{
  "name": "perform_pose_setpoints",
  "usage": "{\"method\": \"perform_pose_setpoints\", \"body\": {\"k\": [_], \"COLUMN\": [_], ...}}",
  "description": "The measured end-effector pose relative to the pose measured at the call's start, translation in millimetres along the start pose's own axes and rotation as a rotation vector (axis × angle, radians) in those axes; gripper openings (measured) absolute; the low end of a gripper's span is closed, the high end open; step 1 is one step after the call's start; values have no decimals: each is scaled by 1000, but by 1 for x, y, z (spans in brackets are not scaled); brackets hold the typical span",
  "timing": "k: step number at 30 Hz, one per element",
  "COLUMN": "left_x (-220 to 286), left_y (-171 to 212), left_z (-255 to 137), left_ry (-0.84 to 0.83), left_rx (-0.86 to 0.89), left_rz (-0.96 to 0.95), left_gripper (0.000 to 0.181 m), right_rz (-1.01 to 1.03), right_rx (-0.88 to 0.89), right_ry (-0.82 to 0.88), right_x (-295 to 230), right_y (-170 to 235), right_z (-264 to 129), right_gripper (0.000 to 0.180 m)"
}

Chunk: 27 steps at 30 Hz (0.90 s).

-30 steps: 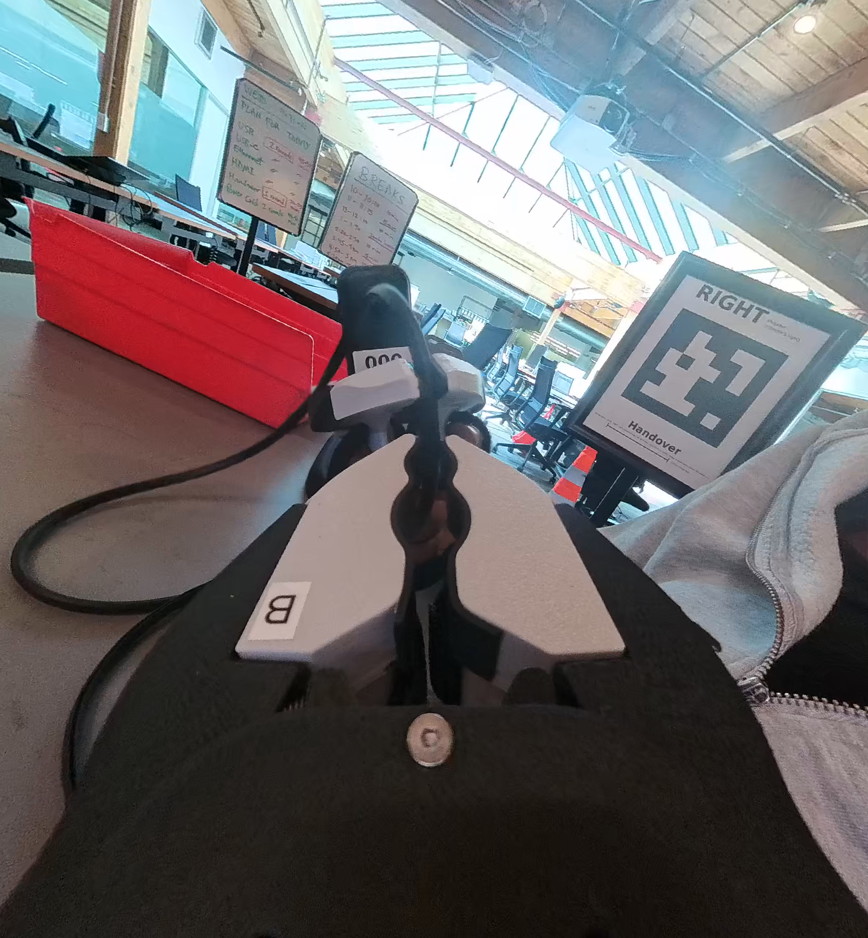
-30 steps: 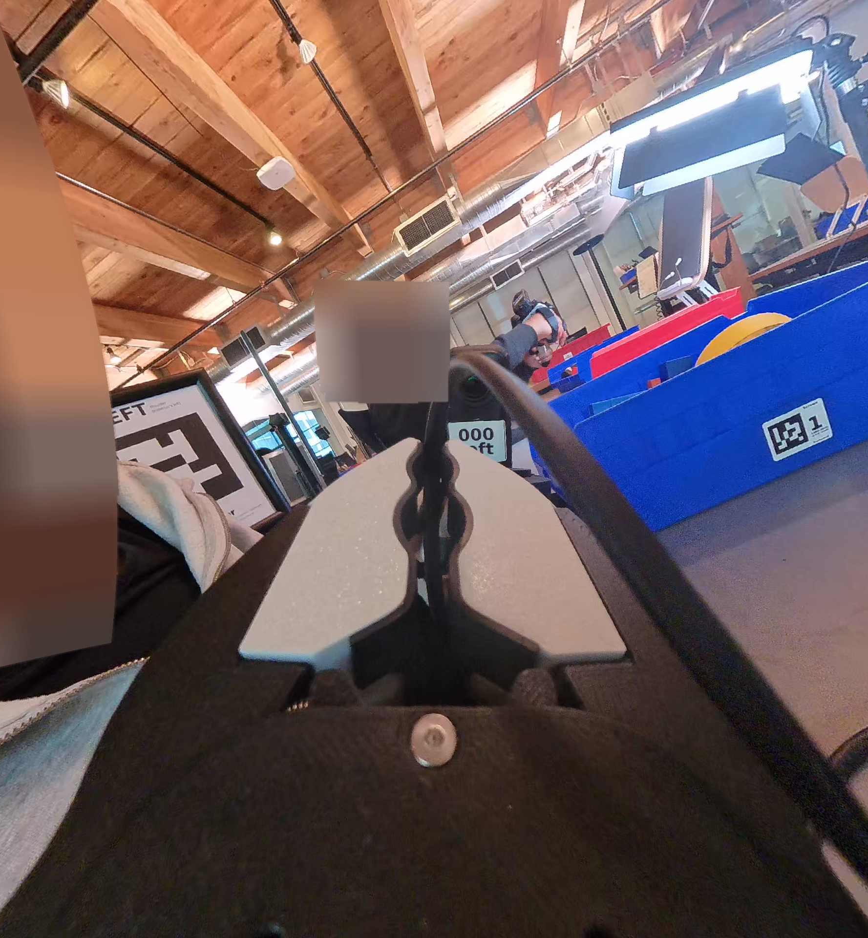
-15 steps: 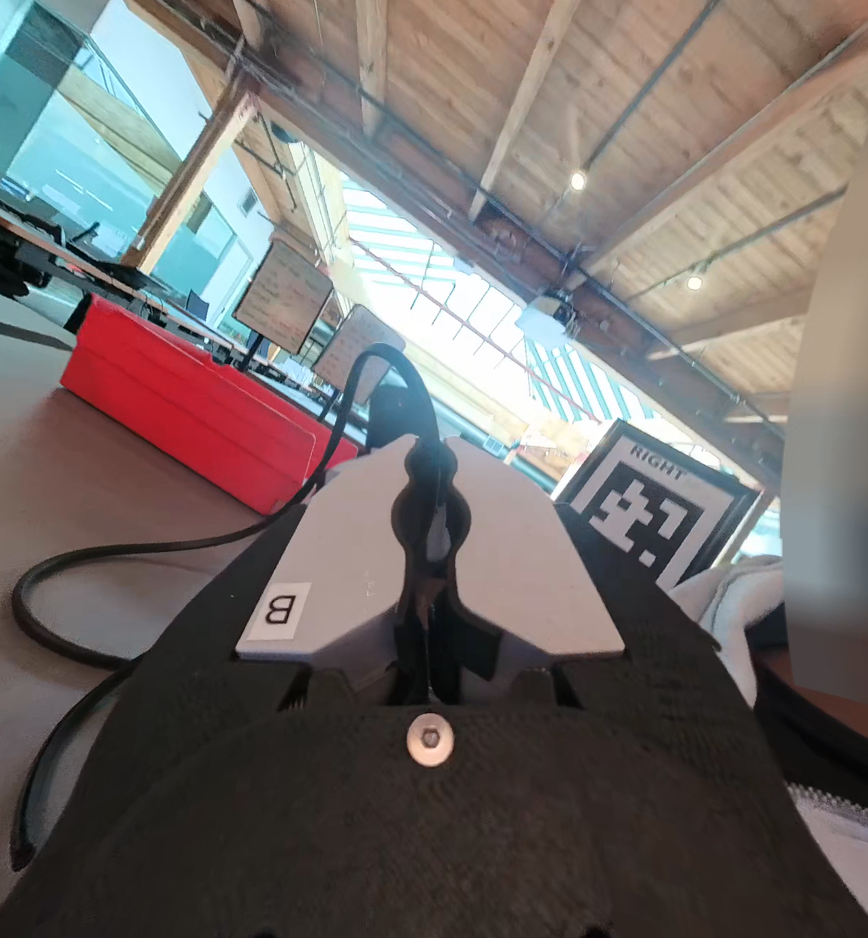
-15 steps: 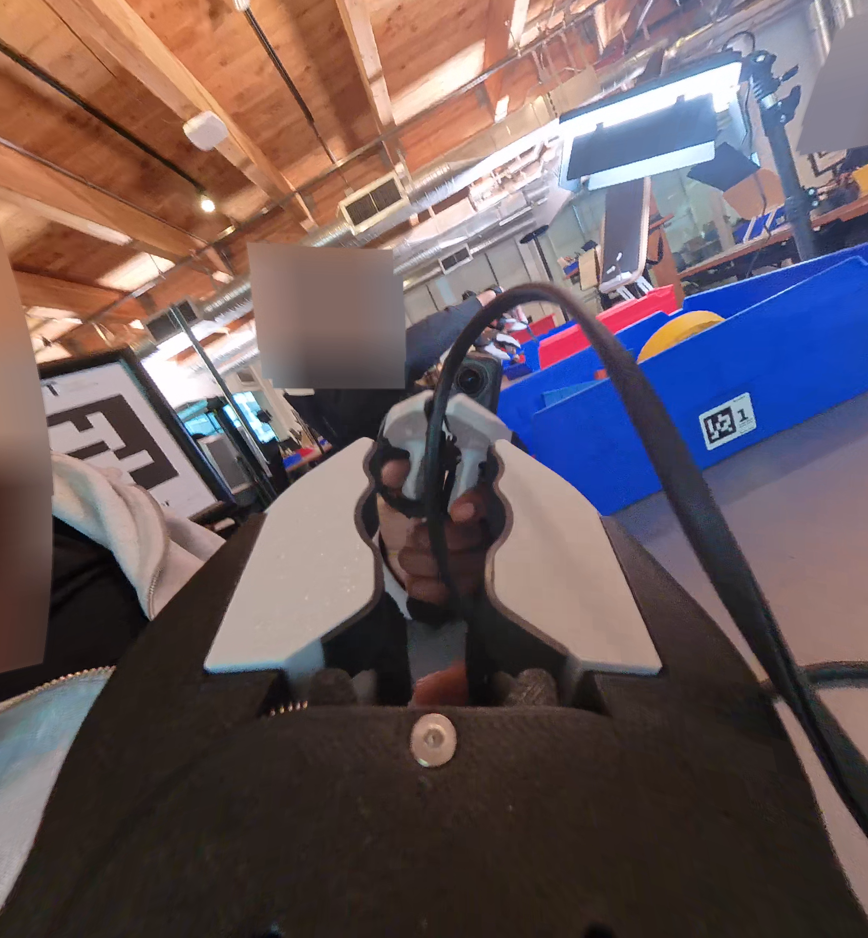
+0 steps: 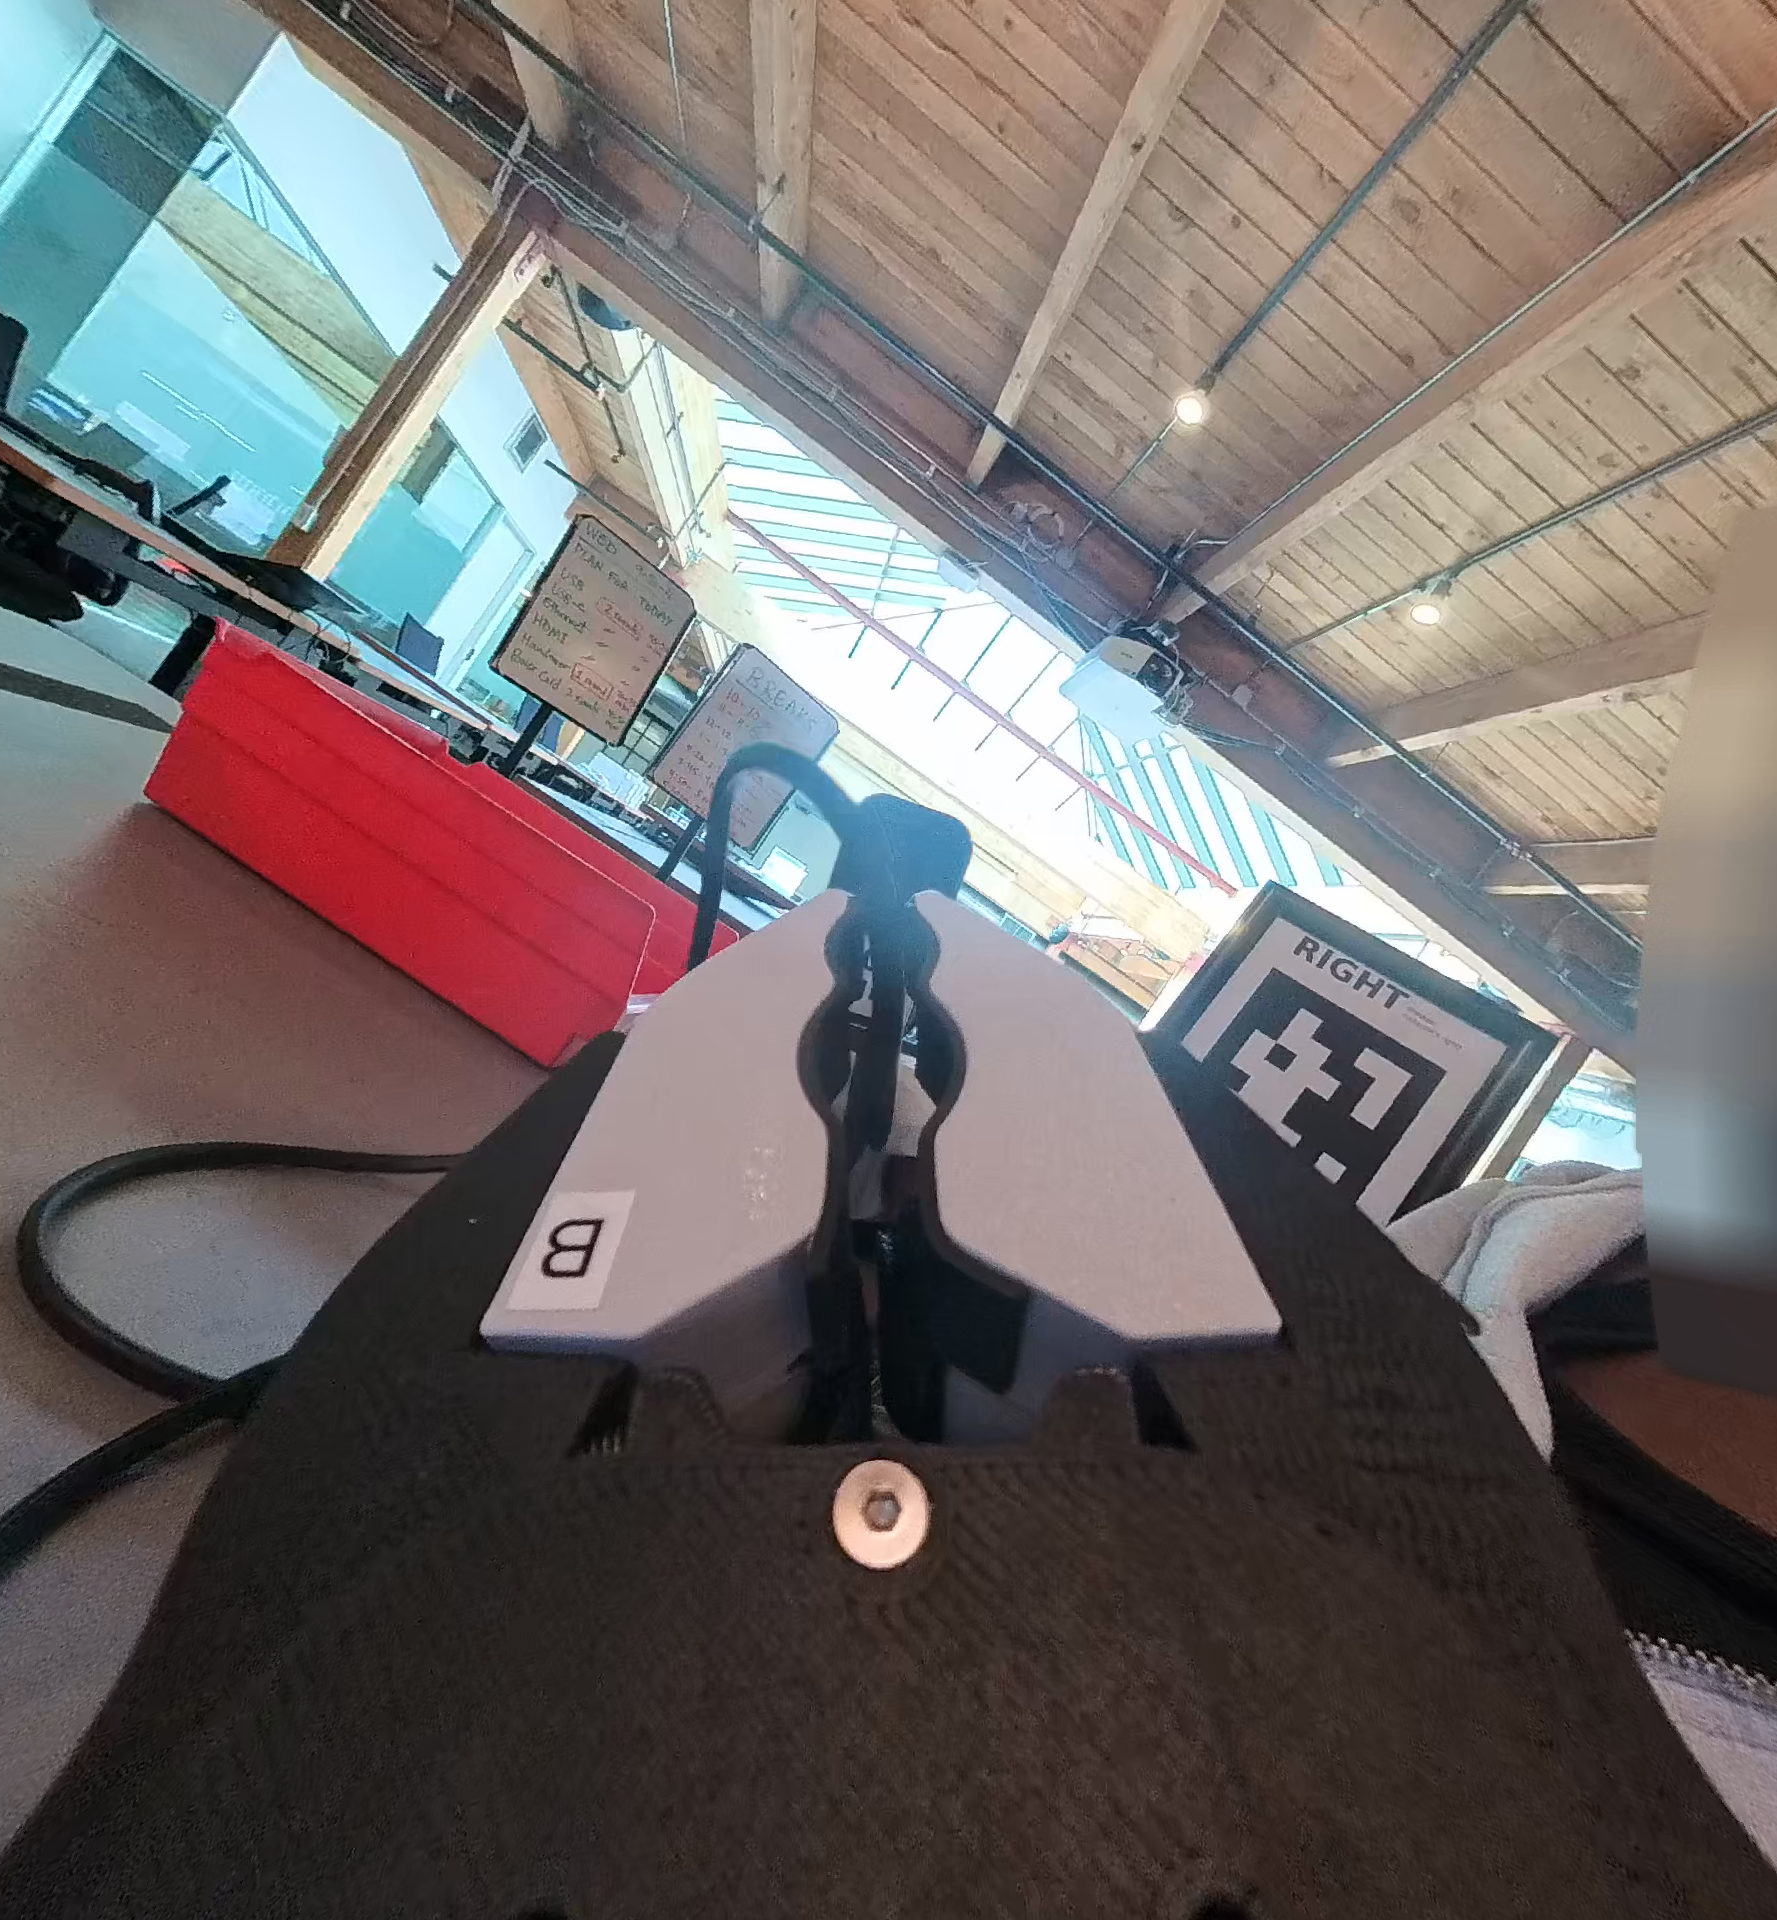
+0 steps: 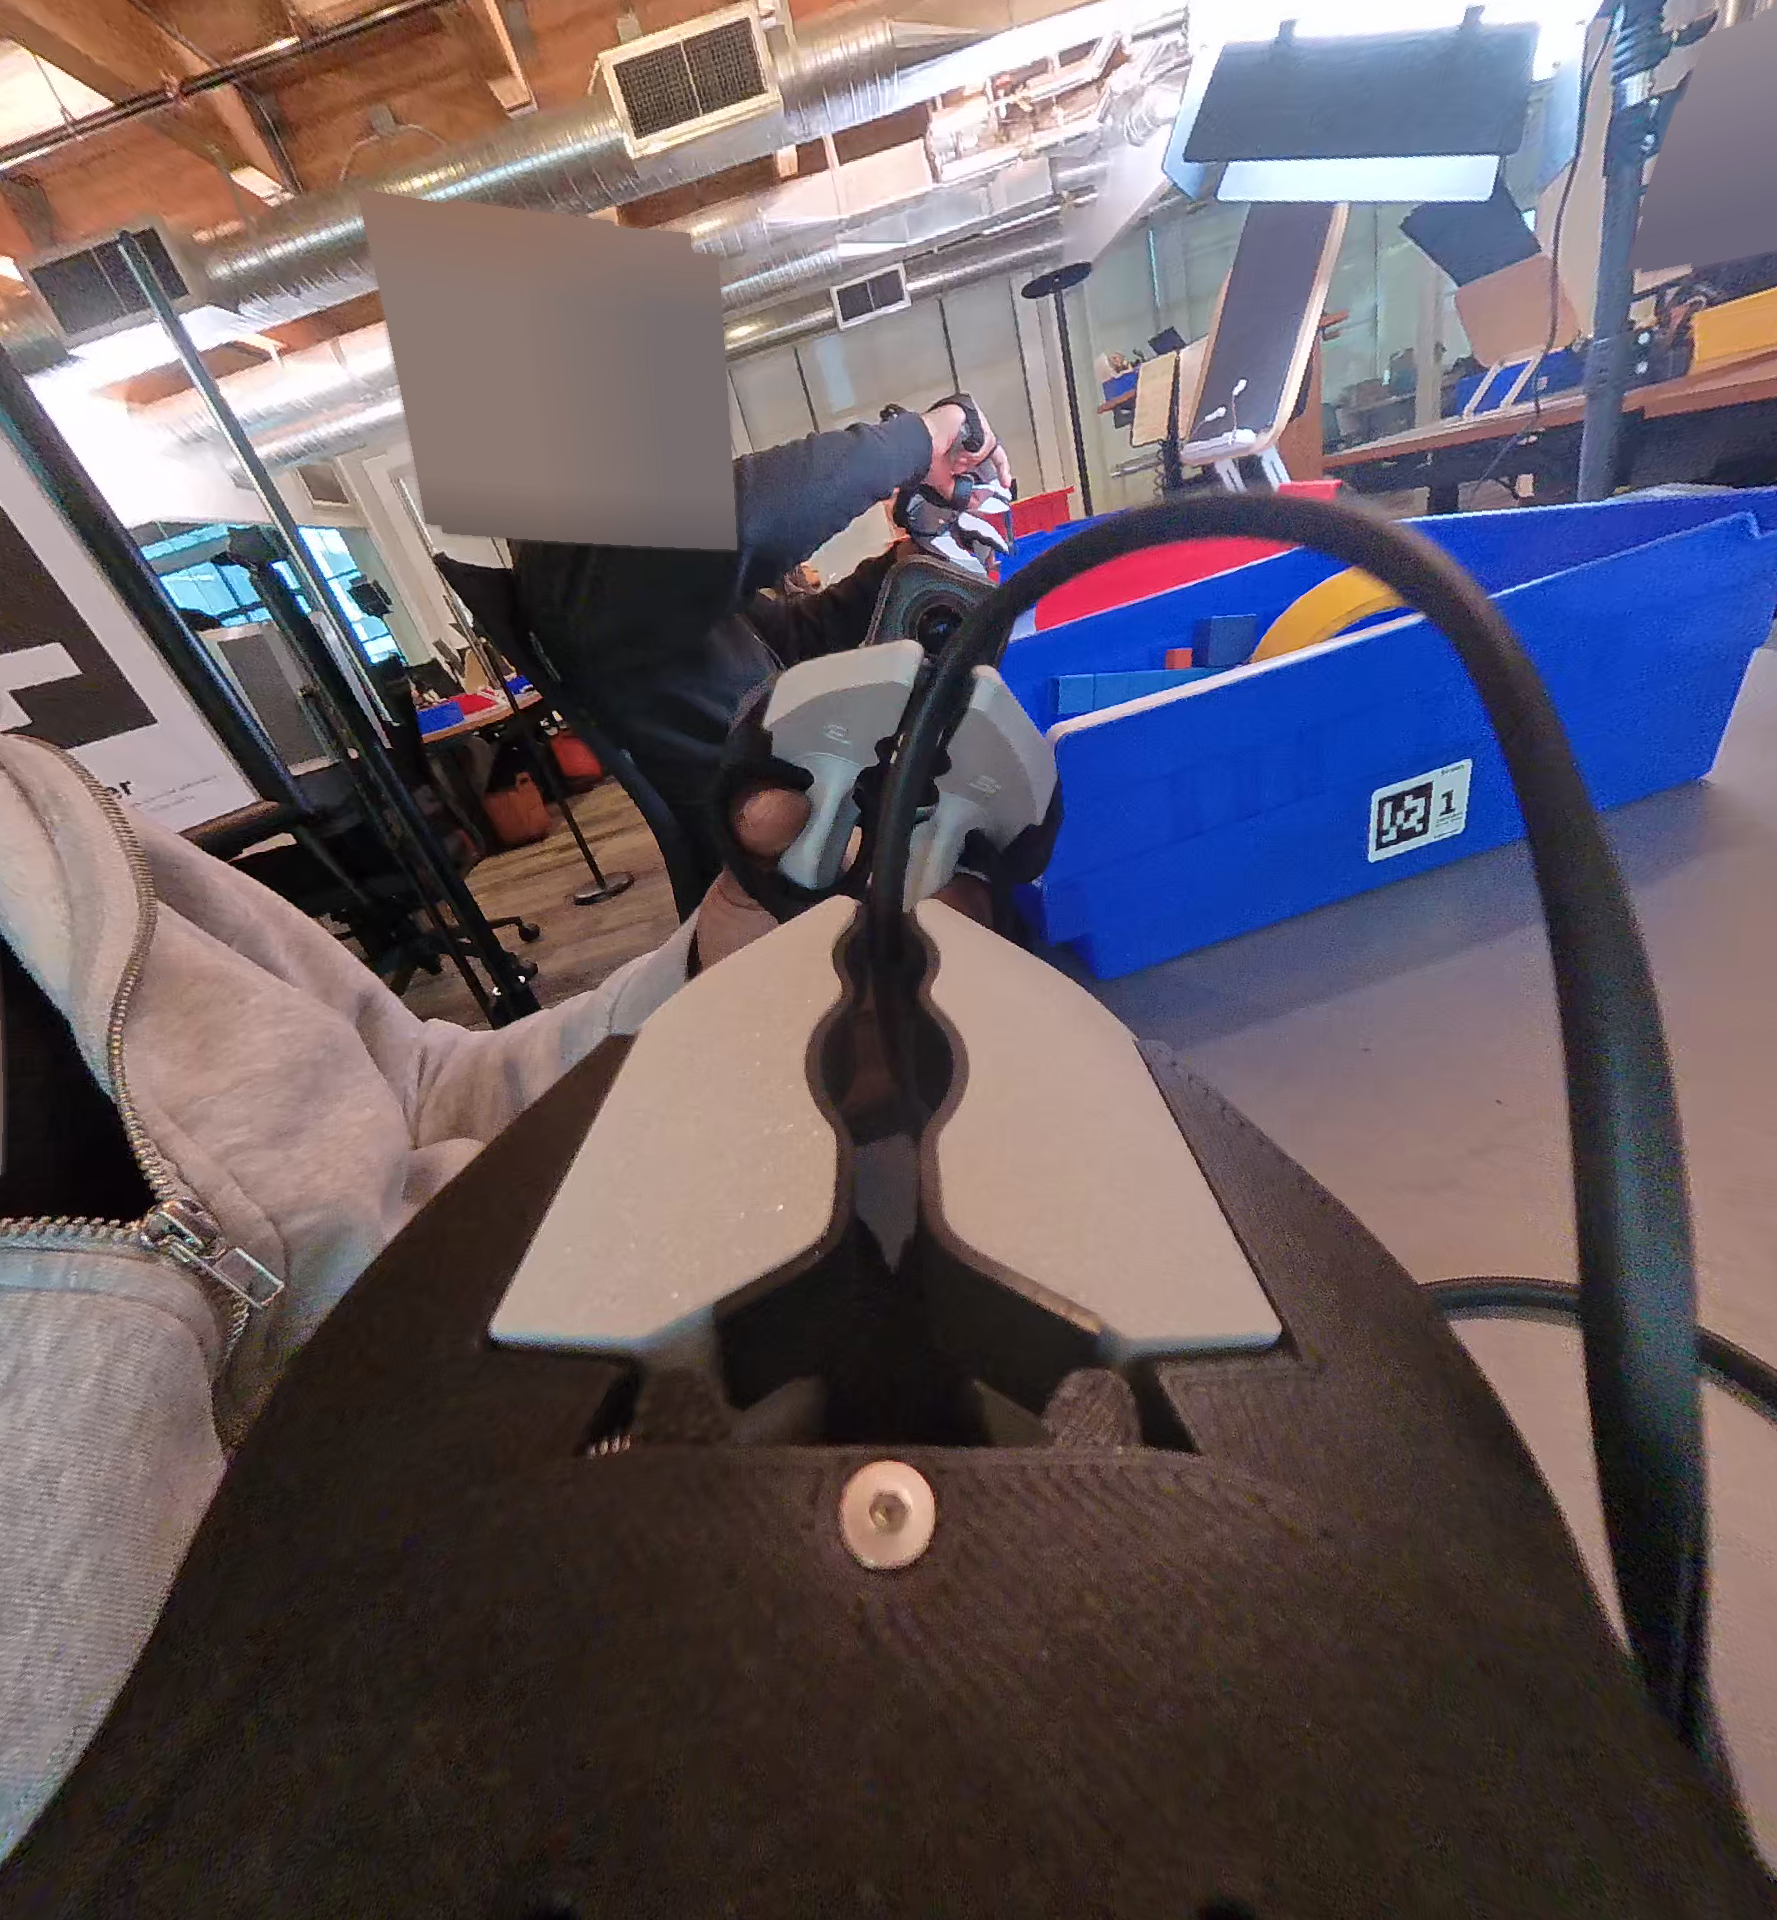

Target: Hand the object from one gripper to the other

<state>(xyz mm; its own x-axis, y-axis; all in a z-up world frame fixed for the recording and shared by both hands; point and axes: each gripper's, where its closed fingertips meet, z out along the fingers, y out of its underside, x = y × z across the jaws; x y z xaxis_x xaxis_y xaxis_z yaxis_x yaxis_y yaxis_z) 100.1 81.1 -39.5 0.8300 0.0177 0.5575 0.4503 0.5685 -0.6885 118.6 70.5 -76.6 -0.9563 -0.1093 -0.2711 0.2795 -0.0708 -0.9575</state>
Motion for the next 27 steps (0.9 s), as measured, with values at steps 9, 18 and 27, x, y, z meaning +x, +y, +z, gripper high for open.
{"method": "perform_pose_setpoints", "body": {"k": [9, 18, 27], "left_x": [-2, -5, 6], "left_y": [45, 57, 7], "left_z": [13, 13, 3], "left_ry": [-55, -85, 20], "left_rx": [-272, -352, -53], "left_rz": [176, 291, 56], "left_gripper": [30, 7, 5], "right_rz": [165, 163, 179], "right_rx": [286, 253, 246], "right_ry": [-106, -131, -99], "right_x": [-2, -7, -2], "right_y": [-39, -34, -33], "right_z": [-22, -17, -16], "right_gripper": [6, 5, 21]}}
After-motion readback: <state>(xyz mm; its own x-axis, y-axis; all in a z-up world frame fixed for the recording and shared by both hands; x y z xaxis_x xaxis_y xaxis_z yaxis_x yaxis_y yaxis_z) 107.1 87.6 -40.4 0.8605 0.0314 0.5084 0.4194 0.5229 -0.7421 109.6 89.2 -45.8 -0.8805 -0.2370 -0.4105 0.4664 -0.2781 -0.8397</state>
